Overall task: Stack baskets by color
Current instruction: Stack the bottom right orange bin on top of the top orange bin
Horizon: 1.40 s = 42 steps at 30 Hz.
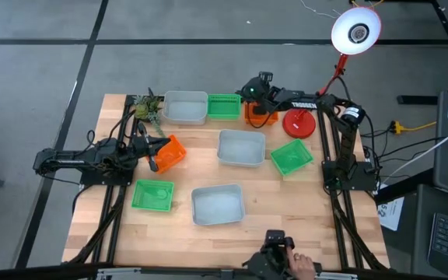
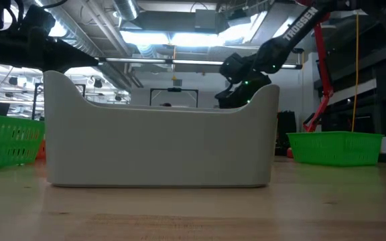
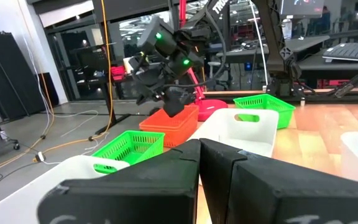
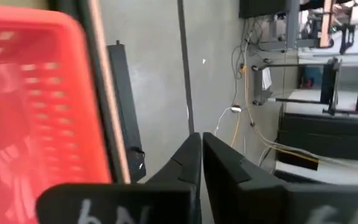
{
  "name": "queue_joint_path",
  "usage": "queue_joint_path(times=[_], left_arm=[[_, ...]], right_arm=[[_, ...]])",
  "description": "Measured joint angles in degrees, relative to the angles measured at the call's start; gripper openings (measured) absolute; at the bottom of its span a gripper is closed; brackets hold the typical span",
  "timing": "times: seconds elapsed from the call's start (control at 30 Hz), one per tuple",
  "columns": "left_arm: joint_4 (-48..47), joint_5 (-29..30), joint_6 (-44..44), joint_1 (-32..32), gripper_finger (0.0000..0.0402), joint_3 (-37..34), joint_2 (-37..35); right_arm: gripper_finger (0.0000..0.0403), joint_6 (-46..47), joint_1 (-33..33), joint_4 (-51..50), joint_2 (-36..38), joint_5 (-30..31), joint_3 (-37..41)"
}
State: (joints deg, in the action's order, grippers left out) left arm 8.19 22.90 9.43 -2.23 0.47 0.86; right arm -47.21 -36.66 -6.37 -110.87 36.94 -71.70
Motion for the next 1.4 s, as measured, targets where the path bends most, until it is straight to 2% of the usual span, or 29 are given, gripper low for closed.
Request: queue_joint_path(times=[0.2,0.37,0.47,0.57,0.67,0.73,1.1,1.4], left_arm=[[0.0,-0.02,0.02,0.01,0.0,0.0,0.0],[0.0,-0.01,0.1,-0.01,0.0,0.0,0.0],[0.0,0.0,0.16,0.01,0.0,0.0,0.0],[-0.02,0.0,0.16,0.0,0.0,0.0,0.0],[-0.01,0.0,0.13,-0.01,0.0,0.0,0.0],[-0.02,-0.02,0.13,0.01,0.0,0.0,0.0],[-0.04,-0.02,-1.84,-0.01,0.0,0.0,0.0],[-0.07,-0.02,-6.18,0.0,0.0,0.0,0.0]], right_arm=[[0.0015,-1.46,-0.29,0.2,0.83,2.25,-2.02],[0.0015,1.14,1.69,-12.75,4.87,0.71,-8.96],[0.0015,7.39,2.71,-25.86,7.22,-6.22,-14.54],[0.0015,15.18,2.7,-37.91,8.96,-17.54,-19.57],[0.0015,20.78,2.6,-46.63,9.45,-29.29,-21.96],[0.0015,23.63,2.48,-49.85,9.46,-32.75,-22.03],[0.0015,33.23,3.1,-59.17,9.49,-33.59,-14.87],[0.0015,33.59,5.49,-59.32,9.6,-34.07,-14.6]])
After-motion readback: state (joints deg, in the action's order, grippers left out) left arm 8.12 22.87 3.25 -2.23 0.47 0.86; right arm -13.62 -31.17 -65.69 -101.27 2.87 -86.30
